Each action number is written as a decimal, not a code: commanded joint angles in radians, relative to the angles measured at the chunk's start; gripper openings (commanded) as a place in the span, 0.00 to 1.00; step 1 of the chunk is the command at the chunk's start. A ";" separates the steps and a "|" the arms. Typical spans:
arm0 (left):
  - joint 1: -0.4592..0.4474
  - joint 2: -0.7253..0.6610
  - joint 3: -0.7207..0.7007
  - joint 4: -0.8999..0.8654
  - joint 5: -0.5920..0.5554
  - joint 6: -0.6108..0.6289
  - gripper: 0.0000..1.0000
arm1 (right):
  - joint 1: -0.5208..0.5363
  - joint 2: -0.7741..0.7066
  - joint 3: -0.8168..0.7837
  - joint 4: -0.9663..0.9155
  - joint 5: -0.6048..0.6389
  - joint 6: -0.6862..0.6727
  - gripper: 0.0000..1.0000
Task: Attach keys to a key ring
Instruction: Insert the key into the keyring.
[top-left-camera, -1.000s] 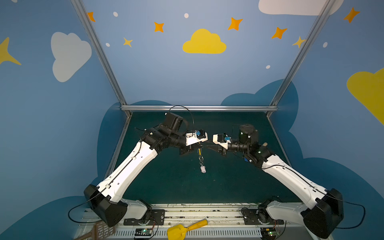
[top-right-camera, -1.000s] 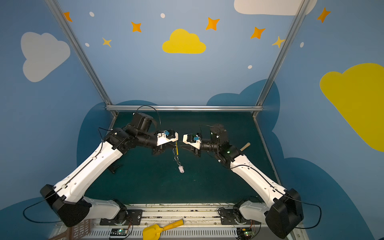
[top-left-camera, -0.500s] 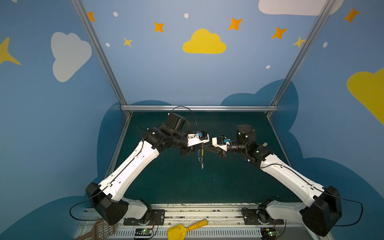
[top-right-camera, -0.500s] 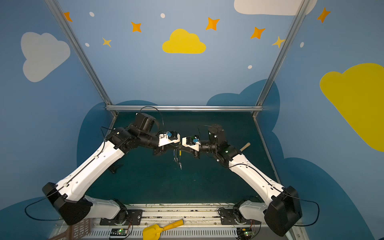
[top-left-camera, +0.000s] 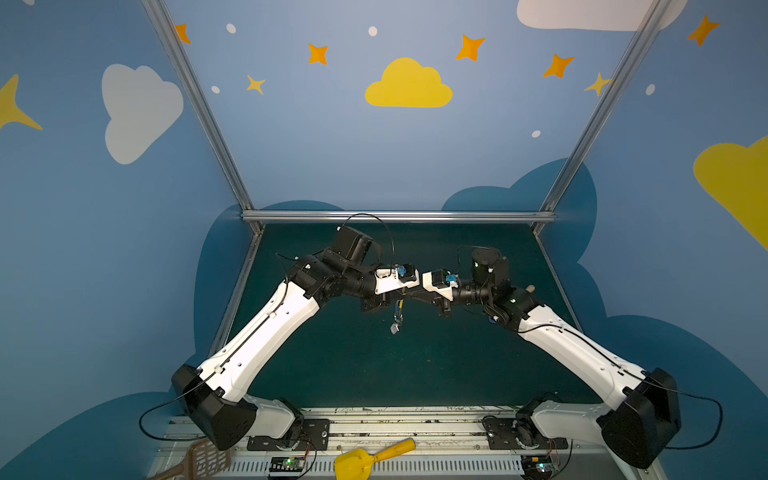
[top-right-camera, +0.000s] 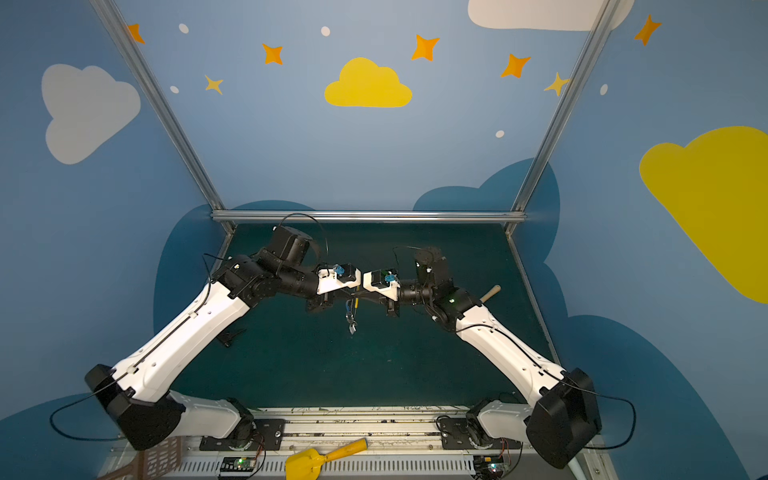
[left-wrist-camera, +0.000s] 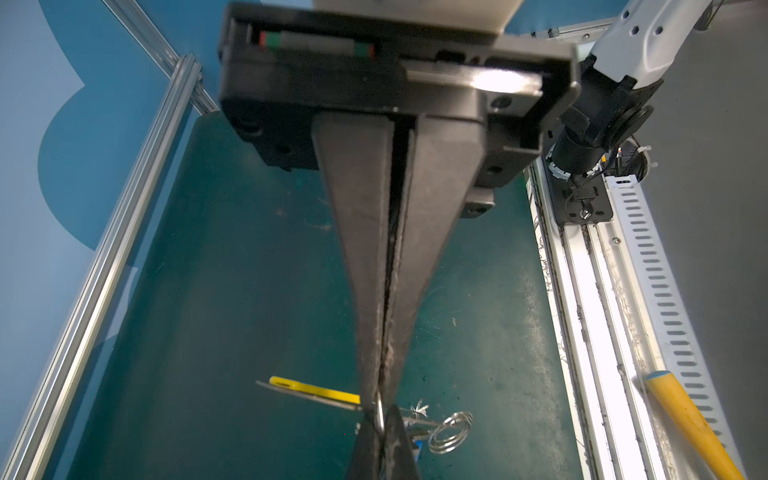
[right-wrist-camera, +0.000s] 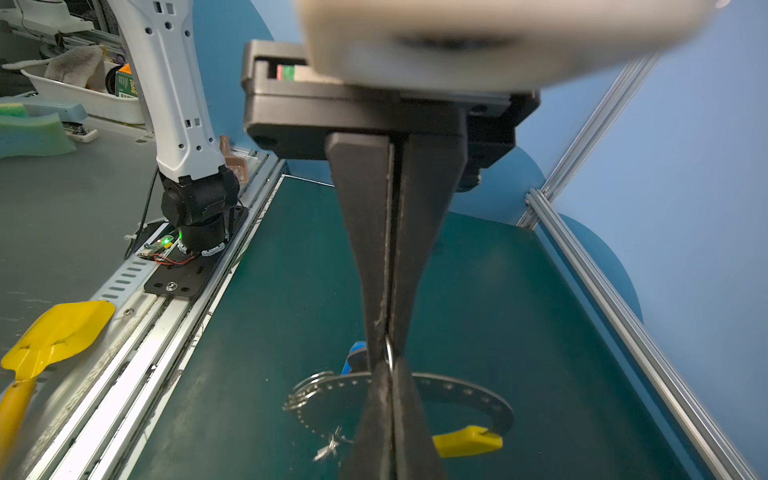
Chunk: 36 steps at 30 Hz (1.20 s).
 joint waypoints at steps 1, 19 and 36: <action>-0.002 -0.004 0.014 0.037 0.000 -0.018 0.10 | 0.005 0.011 0.028 0.021 -0.023 0.022 0.00; 0.160 -0.210 -0.300 0.467 0.242 -0.312 0.19 | -0.004 0.007 0.005 0.219 -0.058 0.199 0.00; 0.137 -0.194 -0.332 0.482 0.275 -0.339 0.19 | 0.001 -0.003 -0.012 0.308 -0.043 0.262 0.00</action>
